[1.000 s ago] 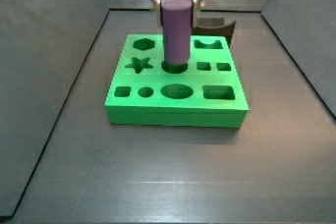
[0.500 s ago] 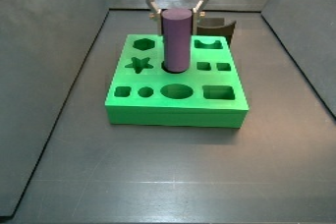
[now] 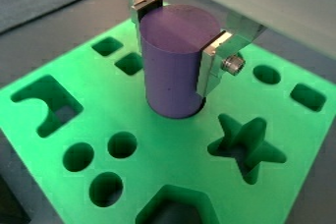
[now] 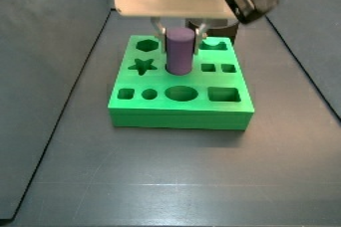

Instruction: Insert the round object.

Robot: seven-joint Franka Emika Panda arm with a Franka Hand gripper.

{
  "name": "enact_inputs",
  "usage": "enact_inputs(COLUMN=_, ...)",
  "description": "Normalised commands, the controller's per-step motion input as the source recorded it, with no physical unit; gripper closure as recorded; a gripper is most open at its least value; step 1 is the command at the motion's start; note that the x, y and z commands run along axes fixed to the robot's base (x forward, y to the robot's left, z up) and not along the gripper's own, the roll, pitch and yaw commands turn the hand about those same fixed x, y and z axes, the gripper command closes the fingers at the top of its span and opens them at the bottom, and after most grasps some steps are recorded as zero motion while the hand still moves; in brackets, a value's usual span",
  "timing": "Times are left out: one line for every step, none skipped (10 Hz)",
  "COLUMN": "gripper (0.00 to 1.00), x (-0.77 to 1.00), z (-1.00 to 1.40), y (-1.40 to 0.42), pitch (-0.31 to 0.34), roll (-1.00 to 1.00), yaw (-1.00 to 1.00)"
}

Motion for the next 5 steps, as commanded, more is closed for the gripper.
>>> enact_inputs(gripper=1.0, x=0.36, z=-0.97, y=-0.02, pitch=0.0, roll=0.02, yaw=0.0)
enact_inputs(gripper=1.0, x=0.01, z=-0.71, y=0.0, pitch=-0.11, roll=-0.09, yaw=-0.07)
enact_inputs(gripper=1.0, x=0.0, z=-0.31, y=0.05, pitch=-0.146, roll=-0.16, yaw=0.0)
enact_inputs(gripper=1.0, x=0.0, z=-0.13, y=0.15, pitch=-0.021, roll=-0.17, yaw=-0.02)
enact_inputs(gripper=1.0, x=0.0, z=-0.02, y=0.0, pitch=0.0, roll=0.0, yaw=0.0)
